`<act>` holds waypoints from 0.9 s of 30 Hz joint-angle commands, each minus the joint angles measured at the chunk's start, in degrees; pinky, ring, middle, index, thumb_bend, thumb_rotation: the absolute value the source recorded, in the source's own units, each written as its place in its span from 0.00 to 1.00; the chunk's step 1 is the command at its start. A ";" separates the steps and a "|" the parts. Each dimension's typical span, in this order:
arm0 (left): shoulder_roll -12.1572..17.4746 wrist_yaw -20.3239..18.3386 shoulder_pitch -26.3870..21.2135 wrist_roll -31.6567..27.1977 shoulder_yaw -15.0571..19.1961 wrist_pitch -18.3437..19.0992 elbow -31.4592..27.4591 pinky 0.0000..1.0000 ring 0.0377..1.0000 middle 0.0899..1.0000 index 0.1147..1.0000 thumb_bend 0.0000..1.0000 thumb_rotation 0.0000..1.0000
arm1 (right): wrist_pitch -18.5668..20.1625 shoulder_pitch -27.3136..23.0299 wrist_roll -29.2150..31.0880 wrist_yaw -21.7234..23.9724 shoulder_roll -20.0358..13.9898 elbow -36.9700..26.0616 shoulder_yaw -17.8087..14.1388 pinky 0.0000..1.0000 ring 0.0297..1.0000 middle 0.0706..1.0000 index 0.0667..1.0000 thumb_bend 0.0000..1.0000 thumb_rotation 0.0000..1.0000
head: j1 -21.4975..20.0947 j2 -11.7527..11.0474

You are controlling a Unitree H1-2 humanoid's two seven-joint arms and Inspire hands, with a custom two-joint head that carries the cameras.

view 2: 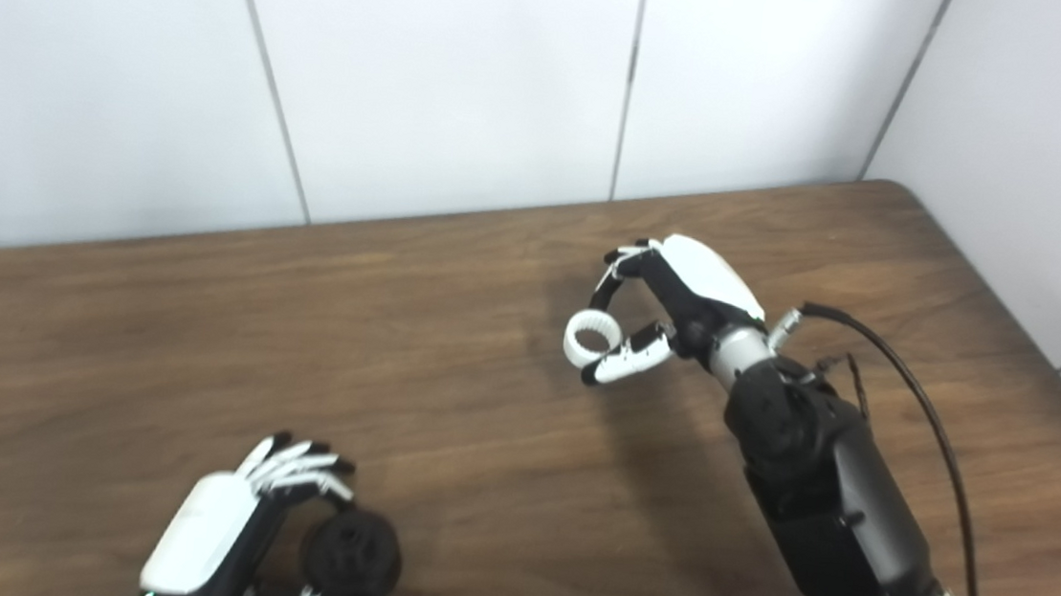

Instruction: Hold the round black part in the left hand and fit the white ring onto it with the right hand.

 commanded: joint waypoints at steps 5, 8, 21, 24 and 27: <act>-0.78 -1.94 -0.15 2.12 -1.33 2.67 -1.21 1.00 0.87 0.76 0.42 0.52 0.05 | -0.12 2.18 -1.82 1.51 2.72 -9.81 2.65 1.00 0.95 0.86 0.45 0.52 0.13 | 0.90 0.30; -0.99 -2.51 -0.26 2.66 -1.74 3.54 -1.77 1.00 0.87 0.76 0.42 0.52 0.05 | -0.06 3.60 -2.56 3.69 4.96 -12.56 3.55 1.00 0.96 0.87 0.45 0.52 0.13 | 1.51 0.86; -1.54 -2.93 -1.17 3.86 -3.07 5.22 -2.23 0.99 0.87 0.76 0.42 0.52 0.05 | -1.44 7.61 -3.36 5.41 9.26 -17.91 9.83 1.00 0.96 0.87 0.45 0.52 0.13 | 3.11 3.02; -1.68 -2.75 -1.29 4.00 -3.49 5.62 -2.19 0.99 0.87 0.77 0.42 0.52 0.05 | -1.56 8.36 -3.38 5.73 9.94 -18.30 10.89 1.00 0.96 0.87 0.45 0.52 0.13 | 3.46 3.36; -1.84 -2.61 -1.36 4.20 -3.85 5.83 -2.20 0.99 0.87 0.77 0.42 0.52 0.05 | -1.80 8.77 -3.42 5.71 10.39 -18.18 11.71 1.00 0.97 0.87 0.45 0.52 0.13 | 3.90 3.60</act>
